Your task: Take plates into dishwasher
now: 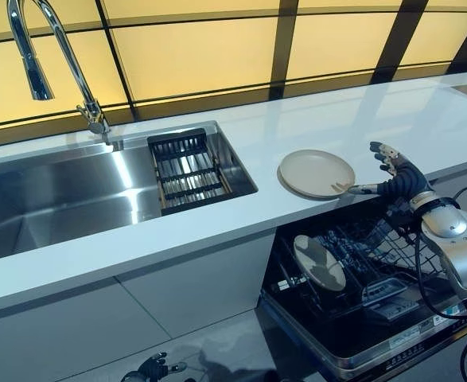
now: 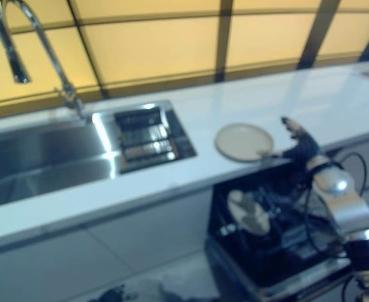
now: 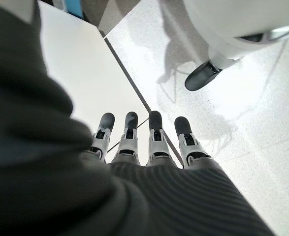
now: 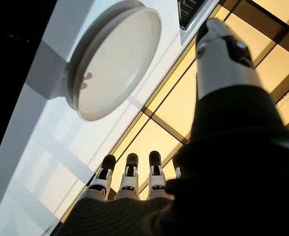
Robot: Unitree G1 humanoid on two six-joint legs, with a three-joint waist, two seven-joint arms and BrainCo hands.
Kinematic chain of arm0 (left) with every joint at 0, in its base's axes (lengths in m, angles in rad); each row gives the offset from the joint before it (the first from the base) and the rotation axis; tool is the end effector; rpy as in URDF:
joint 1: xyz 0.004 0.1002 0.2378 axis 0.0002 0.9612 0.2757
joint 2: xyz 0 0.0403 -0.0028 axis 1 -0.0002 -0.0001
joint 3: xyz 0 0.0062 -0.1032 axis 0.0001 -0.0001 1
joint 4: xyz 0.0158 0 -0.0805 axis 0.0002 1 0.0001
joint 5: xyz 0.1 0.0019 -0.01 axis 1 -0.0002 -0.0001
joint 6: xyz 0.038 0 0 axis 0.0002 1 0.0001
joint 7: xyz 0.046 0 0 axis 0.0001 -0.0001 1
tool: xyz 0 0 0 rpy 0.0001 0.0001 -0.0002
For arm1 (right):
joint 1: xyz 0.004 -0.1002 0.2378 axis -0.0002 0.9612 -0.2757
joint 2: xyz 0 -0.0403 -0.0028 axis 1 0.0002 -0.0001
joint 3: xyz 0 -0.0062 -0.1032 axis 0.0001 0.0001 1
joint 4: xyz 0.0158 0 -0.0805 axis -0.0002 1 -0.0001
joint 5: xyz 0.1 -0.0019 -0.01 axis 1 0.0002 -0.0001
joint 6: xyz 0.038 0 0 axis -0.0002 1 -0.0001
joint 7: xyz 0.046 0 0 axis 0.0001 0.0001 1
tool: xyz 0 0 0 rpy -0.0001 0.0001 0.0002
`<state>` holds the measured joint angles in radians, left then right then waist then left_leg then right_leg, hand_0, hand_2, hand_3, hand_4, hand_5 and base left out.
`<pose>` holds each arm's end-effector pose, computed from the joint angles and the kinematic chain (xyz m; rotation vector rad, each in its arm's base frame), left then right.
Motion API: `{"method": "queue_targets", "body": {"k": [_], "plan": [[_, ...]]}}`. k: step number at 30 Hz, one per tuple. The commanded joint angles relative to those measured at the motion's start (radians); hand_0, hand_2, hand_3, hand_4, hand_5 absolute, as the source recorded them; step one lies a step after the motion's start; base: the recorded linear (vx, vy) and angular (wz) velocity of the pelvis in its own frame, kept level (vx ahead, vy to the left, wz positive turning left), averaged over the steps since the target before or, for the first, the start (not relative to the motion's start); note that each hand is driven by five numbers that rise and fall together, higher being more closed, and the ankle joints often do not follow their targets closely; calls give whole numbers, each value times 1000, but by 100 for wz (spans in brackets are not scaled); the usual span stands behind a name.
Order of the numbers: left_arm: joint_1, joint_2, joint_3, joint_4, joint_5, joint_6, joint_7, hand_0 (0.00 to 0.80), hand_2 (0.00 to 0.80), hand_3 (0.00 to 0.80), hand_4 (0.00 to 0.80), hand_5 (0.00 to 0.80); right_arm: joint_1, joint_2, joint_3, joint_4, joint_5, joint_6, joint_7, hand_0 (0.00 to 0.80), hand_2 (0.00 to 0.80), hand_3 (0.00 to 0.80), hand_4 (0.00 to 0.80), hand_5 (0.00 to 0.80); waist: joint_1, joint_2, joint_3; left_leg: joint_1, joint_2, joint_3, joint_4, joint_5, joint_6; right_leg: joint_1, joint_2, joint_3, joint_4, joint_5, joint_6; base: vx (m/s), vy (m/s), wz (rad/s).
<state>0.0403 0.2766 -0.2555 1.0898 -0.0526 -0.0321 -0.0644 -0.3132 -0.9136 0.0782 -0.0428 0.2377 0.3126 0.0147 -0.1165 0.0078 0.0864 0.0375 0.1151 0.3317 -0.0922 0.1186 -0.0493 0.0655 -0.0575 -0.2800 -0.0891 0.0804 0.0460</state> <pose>0.0801 0.2223 -0.1099 0.2960 1.1307 -0.1083 0.2479 -0.2728 0.1716 -0.6825 -0.0065 -0.0212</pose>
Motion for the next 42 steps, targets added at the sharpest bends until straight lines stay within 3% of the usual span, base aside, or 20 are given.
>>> {"method": "queue_targets", "body": {"k": [1, 15, 42], "plan": [[-61, 45, -5, 13, 34, -10, -10, 0, 0, 0, 0, 0, -131, 60, 1, -13, -33, -22, -7, 0, 0, 0, 0, 0, 29, -68, 50, 89, -62, 62, 5, -198, 32, 31, 47, -19, 2, -150, -1, 40, 12, 6], [-69, 48, -17, -11, 35, -1, -16, 0, 0, 0, 0, 0, -151, 110, 51, 13, -97, -12, -26, 0, 0, 0, 0, 0, 50, -67, 88, 80, -68, 37, 5, -197, 38, 33, 44, -28, 2, -149, -1, 7, 2, 1], [-77, 51, -20, -26, 40, 6, -20, 0, 0, 0, 0, 0, -209, 48, 106, 19, -358, 37, 27, 0, 0, 0, 0, 0, 70, -76, 110, 66, -70, 17, 5, -194, 40, 29, 43, -27, 2, -145, 2, 0, 3, 2]]}}
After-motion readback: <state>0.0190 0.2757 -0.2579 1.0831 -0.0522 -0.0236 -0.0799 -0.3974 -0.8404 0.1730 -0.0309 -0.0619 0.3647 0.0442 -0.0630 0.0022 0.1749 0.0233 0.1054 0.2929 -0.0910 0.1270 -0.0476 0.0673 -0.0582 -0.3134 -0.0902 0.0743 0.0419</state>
